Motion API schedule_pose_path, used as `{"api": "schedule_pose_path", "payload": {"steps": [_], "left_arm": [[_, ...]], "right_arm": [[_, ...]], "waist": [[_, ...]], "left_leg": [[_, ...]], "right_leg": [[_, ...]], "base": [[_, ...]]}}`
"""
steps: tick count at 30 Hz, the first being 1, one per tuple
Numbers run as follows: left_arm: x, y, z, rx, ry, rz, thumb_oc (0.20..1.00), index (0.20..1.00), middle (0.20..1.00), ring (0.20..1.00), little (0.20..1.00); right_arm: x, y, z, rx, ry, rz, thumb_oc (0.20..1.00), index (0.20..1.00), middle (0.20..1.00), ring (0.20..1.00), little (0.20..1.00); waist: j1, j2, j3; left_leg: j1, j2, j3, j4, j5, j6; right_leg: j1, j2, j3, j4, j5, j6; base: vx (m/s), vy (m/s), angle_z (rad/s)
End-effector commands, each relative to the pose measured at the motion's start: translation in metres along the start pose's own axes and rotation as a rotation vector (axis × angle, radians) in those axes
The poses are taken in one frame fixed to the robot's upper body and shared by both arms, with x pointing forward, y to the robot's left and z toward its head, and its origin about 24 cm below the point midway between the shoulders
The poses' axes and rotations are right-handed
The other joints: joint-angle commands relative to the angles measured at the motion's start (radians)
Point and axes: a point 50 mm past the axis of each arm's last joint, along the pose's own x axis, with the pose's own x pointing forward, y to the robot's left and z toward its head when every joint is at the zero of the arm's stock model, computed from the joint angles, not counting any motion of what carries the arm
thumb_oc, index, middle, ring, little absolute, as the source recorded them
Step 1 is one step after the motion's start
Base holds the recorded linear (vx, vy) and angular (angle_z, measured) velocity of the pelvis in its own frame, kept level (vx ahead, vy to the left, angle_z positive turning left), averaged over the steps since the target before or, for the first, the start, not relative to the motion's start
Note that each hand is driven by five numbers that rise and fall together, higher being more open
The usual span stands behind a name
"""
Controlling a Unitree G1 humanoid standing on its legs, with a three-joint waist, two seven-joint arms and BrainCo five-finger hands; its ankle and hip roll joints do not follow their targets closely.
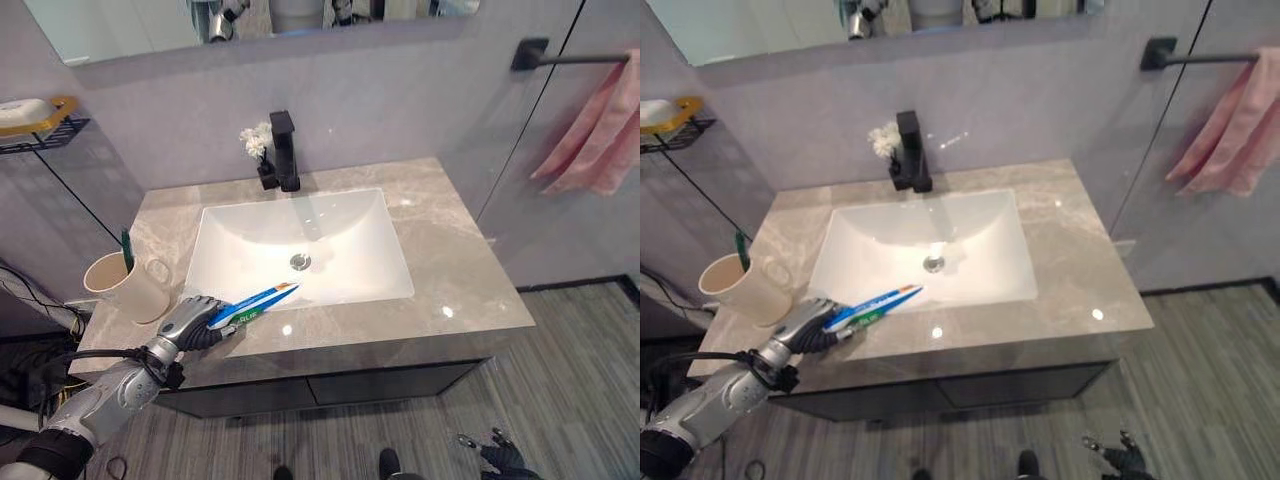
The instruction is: Put brush and paste in cup on sink, flatten towel.
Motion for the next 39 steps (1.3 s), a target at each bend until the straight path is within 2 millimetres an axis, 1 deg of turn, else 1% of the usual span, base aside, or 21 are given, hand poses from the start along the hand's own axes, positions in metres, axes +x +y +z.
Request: {"api": "schedule_pose_path", "payload": {"steps": [1, 3, 4, 5, 7, 9, 10, 11, 13, 15, 16, 17, 20, 22, 25, 26, 29, 30, 31, 33, 39], "left_arm": [[0.014, 0.046, -0.001, 0.143, -0.049, 0.137, 0.2, 0.2, 0.2, 0.2, 0.2], [0.017, 0.069, 0.001, 0.203, -0.068, 0.214, 0.2, 0.2, 0.2, 0.2, 0.2], [0.018, 0.069, 0.001, 0.204, -0.068, 0.214, 0.2, 0.2, 0.2, 0.2, 0.2], [0.02, 0.085, 0.003, 0.236, -0.082, 0.275, 0.2, 0.2, 0.2, 0.2, 0.2], [0.025, 0.105, 0.008, 0.279, -0.106, 0.376, 0.2, 0.2, 0.2, 0.2, 0.2], [0.028, 0.127, 0.016, 0.316, -0.138, 0.528, 0.2, 0.2, 0.2, 0.2, 0.2], [0.024, 0.135, 0.019, 0.334, -0.14, 0.573, 0.2, 0.2, 0.2, 0.2, 0.2], [0.023, 0.143, 0.024, 0.342, -0.155, 0.633, 0.2, 0.2, 0.2, 0.2, 0.2], [0.02, 0.148, 0.026, 0.339, -0.161, 0.677, 0.2, 0.2, 0.2, 0.2, 0.2], [0.019, 0.165, 0.035, 0.348, -0.183, 0.781, 0.2, 0.2, 0.2, 0.2, 0.2], [0.02, 0.178, 0.042, 0.353, -0.197, 0.856, 0.2, 0.2, 0.2, 0.2, 0.2], [0.02, 0.178, 0.042, 0.355, -0.196, 0.859, 0.2, 0.2, 0.2, 0.2, 0.2], [0.031, 0.205, 0.063, 0.344, -0.263, 0.974, 0.2, 0.2, 0.2, 0.2, 0.2], [0.039, 0.217, 0.075, 0.321, -0.309, 1.014, 0.2, 0.2, 0.2, 0.2, 0.2], [0.053, 0.224, 0.099, 0.261, -0.408, 1.029, 0.2, 0.2, 0.2, 0.2, 0.2], [0.056, 0.227, 0.105, 0.243, -0.435, 1.036, 0.2, 0.2, 0.2, 0.2, 0.2], [0.059, 0.224, 0.111, 0.22, -0.46, 1.013, 0.2, 0.2, 0.2, 0.2, 0.2], [0.059, 0.225, 0.11, 0.22, -0.459, 1.014, 0.2, 0.2, 0.2, 0.2, 0.2], [0.059, 0.222, 0.11, 0.2, -0.461, 1.001, 0.2, 0.2, 0.2, 0.2, 0.2], [0.055, 0.202, 0.113, 0.118, -0.487, 0.957, 0.2, 0.2, 0.2, 0.2, 0.2], [0.048, 0.18, 0.118, 0.045, -0.531, 0.884, 0.2, 0.2, 0.2, 0.2, 0.2]], "right_arm": [[0.008, -0.025, 0.032, 0.335, -0.078, -0.169, 1.0, 1.0, 1.0, 1.0, 1.0], [0.009, -0.046, 0.051, 0.501, -0.164, -0.27, 1.0, 1.0, 1.0, 1.0, 1.0], [0.009, -0.046, 0.051, 0.501, -0.163, -0.27, 1.0, 1.0, 1.0, 1.0, 1.0], [0.008, -0.057, 0.068, 0.543, -0.234, -0.319, 1.0, 1.0, 1.0, 1.0, 1.0], [0.003, -0.059, 0.101, 0.532, -0.386, -0.325, 1.0, 1.0, 1.0, 1.0, 1.0], [-0.02, -0.055, 0.165, 0.139, -0.692, -0.38, 1.0, 1.0, 1.0, 1.0, 1.0], [-0.042, -0.041, 0.199, 0.073, -0.881, -0.336, 1.0, 1.0, 1.0, 1.0, 1.0], [-0.055, -0.033, 0.214, 0.058, -0.981, -0.299, 1.0, 1.0, 1.0, 1.0, 1.0], [-0.06, -0.032, 0.219, 0.019, -1.018, -0.31, 1.0, 1.0, 1.0, 1.0, 1.0], [-0.081, -0.013, 0.245, -0.094, -1.174, -0.254, 1.0, 1.0, 1.0, 1.0, 1.0], [-0.104, 0.007, 0.269, -0.147, -1.311, -0.175, 1.0, 1.0, 1.0, 1.0, 1.0], [-0.105, 0.007, 0.27, -0.146, -1.314, -0.175, 1.0, 1.0, 1.0, 1.0, 1.0], [-0.147, 0.064, 0.303, -0.195, -1.504, 0.139, 1.0, 1.0, 1.0, 1.0, 1.0], [-0.168, 0.095, 0.313, -0.208, -1.553, 0.34, 1.0, 1.0, 1.0, 1.0, 1.0], [-0.197, 0.148, 0.314, -0.105, -1.492, 0.786, 1.0, 1.0, 1.0, 1.0, 1.0], [-0.216, 0.166, 0.313, -0.07, -1.48, 0.966, 1.0, 1.0, 1.0, 1.0, 1.0], [-0.243, 0.183, 0.311, -0.069, -1.478, 1.16, 1.0, 1.0, 1.0, 1.0, 1.0], [-0.244, 0.183, 0.311, -0.07, -1.478, 1.162, 1.0, 1.0, 1.0, 1.0, 1.0], [-0.258, 0.19, 0.31, -0.052, -1.49, 1.233, 1.0, 1.0, 1.0, 1.0, 1.0], [-0.294, 0.217, 0.308, 0.161, -1.452, 1.425, 1.0, 1.0, 1.0, 1.0, 1.0], [-0.322, 0.228, 0.311, 0.301, -1.394, 1.602, 1.0, 1.0, 1.0, 1.0, 1.0]], "waist": [[0.003, -0.023, 0.016], [0.001, -0.034, 0.005], [0.001, -0.034, 0.005], [-0.001, -0.039, 0.0], [-0.01, -0.047, -0.006], [-0.02, -0.052, -0.018], [-0.024, -0.056, -0.023], [-0.028, -0.059, -0.027], [-0.029, -0.06, -0.032], [-0.03, -0.066, -0.043], [-0.032, -0.067, -0.051], [-0.031, -0.067, -0.046], [-0.025, -0.076, -0.062], [-0.021, -0.081, -0.061], [-0.013, -0.091, -0.064], [-0.011, -0.094, -0.06], [-0.005, -0.099, -0.06], [-0.007, -0.099, -0.059], [-0.002, -0.101, -0.057], [0.031, -0.103, -0.051], [0.063, -0.116, -0.036]], "left_leg": [[0.035, 0.033, -0.021, 0.011, -0.009, -0.025], [0.031, 0.034, -0.026, 0.011, -0.009, -0.028], [0.031, 0.034, -0.027, 0.011, -0.009, -0.028], [0.029, 0.034, -0.031, 0.011, -0.009, -0.028], [0.024, 0.034, -0.038, 0.011, -0.009, -0.029], [0.021, 0.034, -0.04, 0.011, -0.01, -0.027], [0.024, 0.034, -0.034, 0.011, -0.014, -0.026], [0.022, 0.033, -0.032, 0.011, -0.008, -0.023], [0.033, 0.032, -0.028, 0.011, -0.021, -0.022], [0.047, 0.031, -0.02, 0.011, -0.03, -0.018], [0.061, 0.03, -0.009, 0.011, -0.036, -0.013], [0.059, 0.029, -0.006, 0.011, -0.027, -0.012], [0.084, 0.027, 0.015, 0.011, -0.043, -0.007], [0.085, 0.026, 0.025, 0.011, -0.035, -0.005], [0.086, 0.023, 0.029, 0.011, -0.032, -0.004], [0.091, 0.022, 0.031, 0.011, -0.033, -0.004], [0.091, 0.021, 0.032, 0.011, -0.038, -0.005], [0.092, 0.021, 0.032, 0.011, -0.038, -0.005], [0.09, 0.02, 0.032, 0.011, -0.039, -0.005], [0.083, 0.02, 0.029, 0.011, -0.038, -0.006], [0.064, 0.018, 0.009, 0.011, -0.029, -0.009]], "right_leg": [[0.07, -0.05, -0.009, 0.041, -0.078, 0.088], [0.071, -0.05, -0.016, 0.04, -0.077, 0.09], [0.071, -0.05, -0.017, 0.04, -0.077, 0.09], [0.071, -0.05, -0.019, 0.042, -0.076, 0.091], [0.07, -0.052, -0.022, 0.048, -0.076, 0.092], [0.067, -0.055, -0.024, 0.052, -0.071, 0.095], [0.068, -0.057, -0.021, 0.05, -0.07, 0.095], [0.063, -0.058, -0.019, 0.05, -0.062, 0.094], [0.071, -0.06, -0.014, 0.046, -0.068, 0.095], [0.077, -0.061, -0.003, 0.043, -0.071, 0.095], [0.079, -0.062, 0.012, 0.044, -0.071, 0.094], [0.075, -0.062, 0.015, 0.046, -0.065, 0.093], [0.082, -0.064, 0.039, 0.043, -0.069, 0.094], [0.077, -0.065, 0.046, 0.045, -0.06, 0.091], [0.077, -0.068, 0.051, 0.044, -0.057, 0.09], [0.079, -0.07, 0.054, 0.046, -0.055, 0.091], [0.079, -0.071, 0.055, 0.042, -0.058, 0.093], [0.079, -0.071, 0.055, 0.042, -0.058, 0.093], [0.08, -0.072, 0.056, 0.04, -0.056, 0.093], [0.082, -0.077, 0.047, 0.027, -0.048, 0.093], [0.088, -0.079, 0.023, 0.022, -0.047, 0.092]], "base": [[0.0, 0.0, 0.0], [0.0, 0.0, 0.0], [-0.01, 0.0, 0.04], [-0.01, 0.001, 0.07], [-0.02, 0.013, 0.14], [-0.02, 0.047, 0.07], [-0.03, 0.041, -0.01], [-0.02, 0.038, -0.03], [0.02, 0.009, 0.01], [0.04, 0.037, 0.02], [-0.01, 0.046, -0.06], [0.01, 0.041, -0.13], [-0.01, 0.032, -0.27], [-0.04, 0.021, -0.24], [-0.03, 0.014, -0.07], [-0.04, 0.009, -0.02], [0.0, 0.0, 0.0], [0.0, 0.0, 0.0], [0.0, 0.0, 0.0], [0.0, 0.0, 0.0], [0.0, 0.001, 0.04]]}}
